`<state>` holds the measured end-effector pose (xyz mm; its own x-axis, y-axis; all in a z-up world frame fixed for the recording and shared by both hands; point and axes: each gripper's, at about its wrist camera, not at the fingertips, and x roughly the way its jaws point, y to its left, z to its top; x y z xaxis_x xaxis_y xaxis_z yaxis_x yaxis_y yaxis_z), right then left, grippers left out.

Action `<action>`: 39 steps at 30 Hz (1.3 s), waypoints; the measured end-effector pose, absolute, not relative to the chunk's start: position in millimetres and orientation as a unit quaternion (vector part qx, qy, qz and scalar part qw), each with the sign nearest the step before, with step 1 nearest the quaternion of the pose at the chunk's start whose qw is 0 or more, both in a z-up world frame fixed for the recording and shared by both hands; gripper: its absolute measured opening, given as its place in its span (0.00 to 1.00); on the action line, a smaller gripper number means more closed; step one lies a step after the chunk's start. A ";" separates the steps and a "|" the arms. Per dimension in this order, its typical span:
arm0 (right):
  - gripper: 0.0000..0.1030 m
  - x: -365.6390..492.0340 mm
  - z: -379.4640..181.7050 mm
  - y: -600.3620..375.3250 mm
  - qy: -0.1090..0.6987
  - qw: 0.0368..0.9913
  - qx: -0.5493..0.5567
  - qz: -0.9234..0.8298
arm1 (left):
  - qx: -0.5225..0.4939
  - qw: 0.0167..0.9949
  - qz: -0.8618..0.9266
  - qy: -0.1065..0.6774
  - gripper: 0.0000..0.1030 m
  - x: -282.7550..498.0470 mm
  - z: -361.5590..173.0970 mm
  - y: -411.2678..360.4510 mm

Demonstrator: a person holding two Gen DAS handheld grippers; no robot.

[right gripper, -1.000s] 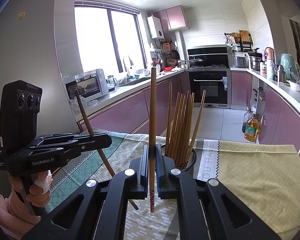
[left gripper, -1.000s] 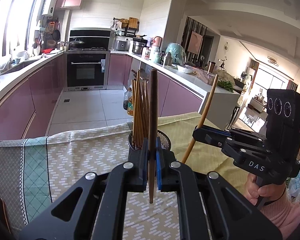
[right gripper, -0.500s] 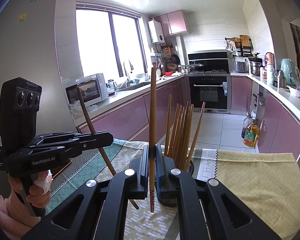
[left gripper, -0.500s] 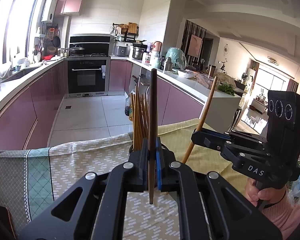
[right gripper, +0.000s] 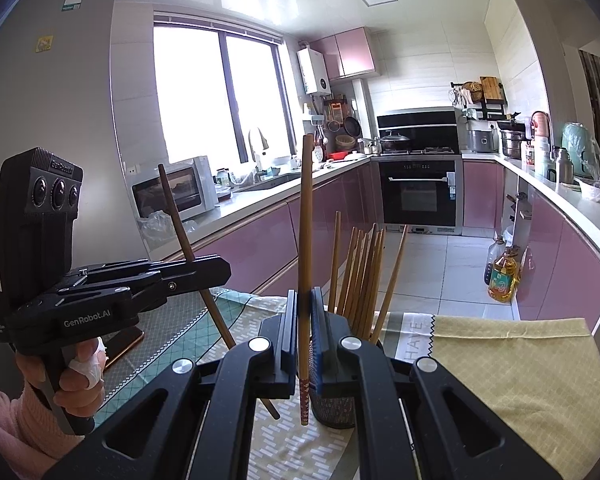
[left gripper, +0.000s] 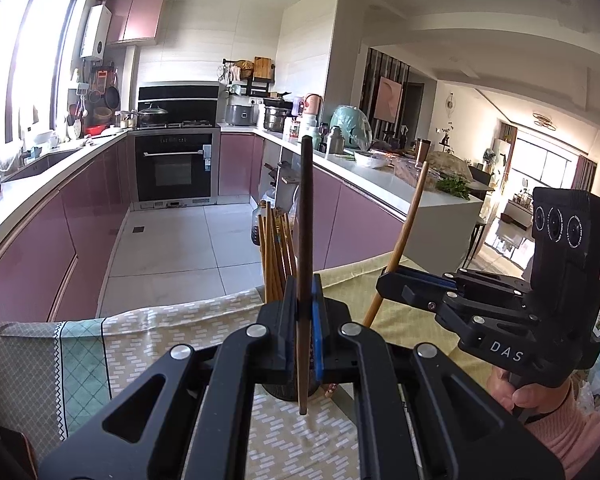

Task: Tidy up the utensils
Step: 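Lower the chopstick into the mesh cup among the others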

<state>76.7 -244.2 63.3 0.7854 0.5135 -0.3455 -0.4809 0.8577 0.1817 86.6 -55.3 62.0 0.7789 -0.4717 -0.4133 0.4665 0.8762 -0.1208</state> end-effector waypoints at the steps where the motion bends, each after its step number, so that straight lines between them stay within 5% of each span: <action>1: 0.05 77.1 64.2 -244.0 0.194 0.944 0.042 0.263 | -0.006 0.944 -0.249 0.219 0.07 86.5 63.2 -54.9; 39: 0.05 99.5 75.1 -237.6 0.175 0.952 0.044 0.247 | -0.026 0.953 -0.231 0.193 0.07 101.6 85.4 -68.9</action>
<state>99.5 -237.6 75.1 0.8169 0.4859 -0.3108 -0.4552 0.8740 0.1700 101.6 -68.9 85.4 0.8192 -0.4502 -0.3553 0.4303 0.8921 -0.1382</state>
